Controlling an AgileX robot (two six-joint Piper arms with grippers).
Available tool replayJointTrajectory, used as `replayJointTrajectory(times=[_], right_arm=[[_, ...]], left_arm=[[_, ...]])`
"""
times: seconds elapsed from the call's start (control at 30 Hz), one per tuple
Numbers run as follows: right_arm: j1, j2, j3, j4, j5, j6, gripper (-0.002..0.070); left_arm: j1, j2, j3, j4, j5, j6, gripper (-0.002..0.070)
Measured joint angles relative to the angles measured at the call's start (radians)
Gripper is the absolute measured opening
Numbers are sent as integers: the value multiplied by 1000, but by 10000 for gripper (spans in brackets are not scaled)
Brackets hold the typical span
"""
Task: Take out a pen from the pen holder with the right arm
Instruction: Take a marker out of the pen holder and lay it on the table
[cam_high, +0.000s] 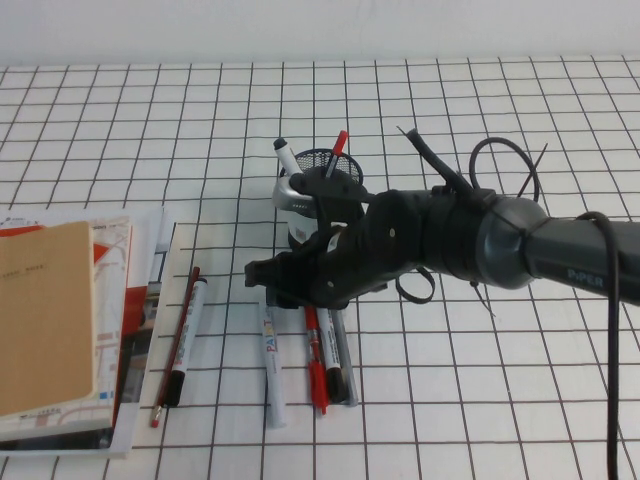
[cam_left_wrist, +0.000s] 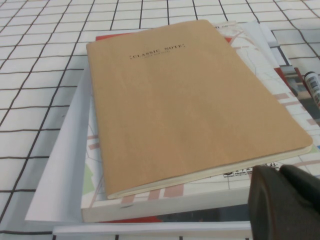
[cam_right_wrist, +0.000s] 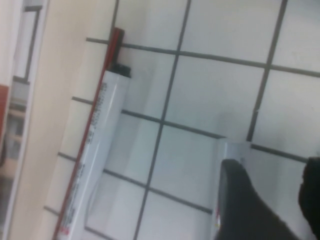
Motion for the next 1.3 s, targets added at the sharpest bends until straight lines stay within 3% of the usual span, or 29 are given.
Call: replayJointTrajectory(times=[0.17,0.33,0.43,0.8,1.1,1.3], right_arm=[[21,-115,40,-85,17,0,215],[60,-335,185,-175,17,0,55],[63,-462,295,-214,53,0,6],[63,-891,540,-348,243,0,-14],[63,-984,546,-363,393,-12,-14],[63,-986,574,-404,390,-80,-15]], left_arm=[[0,0,0,0,0,0,-4],[0,0,0,0,0,0,-4],[0,0,0,0,0,0,-4],[0,0,0,0,0,0,-4],[0,0,0,0,0,0,-4],[0,0,0,0,0,0,-4]])
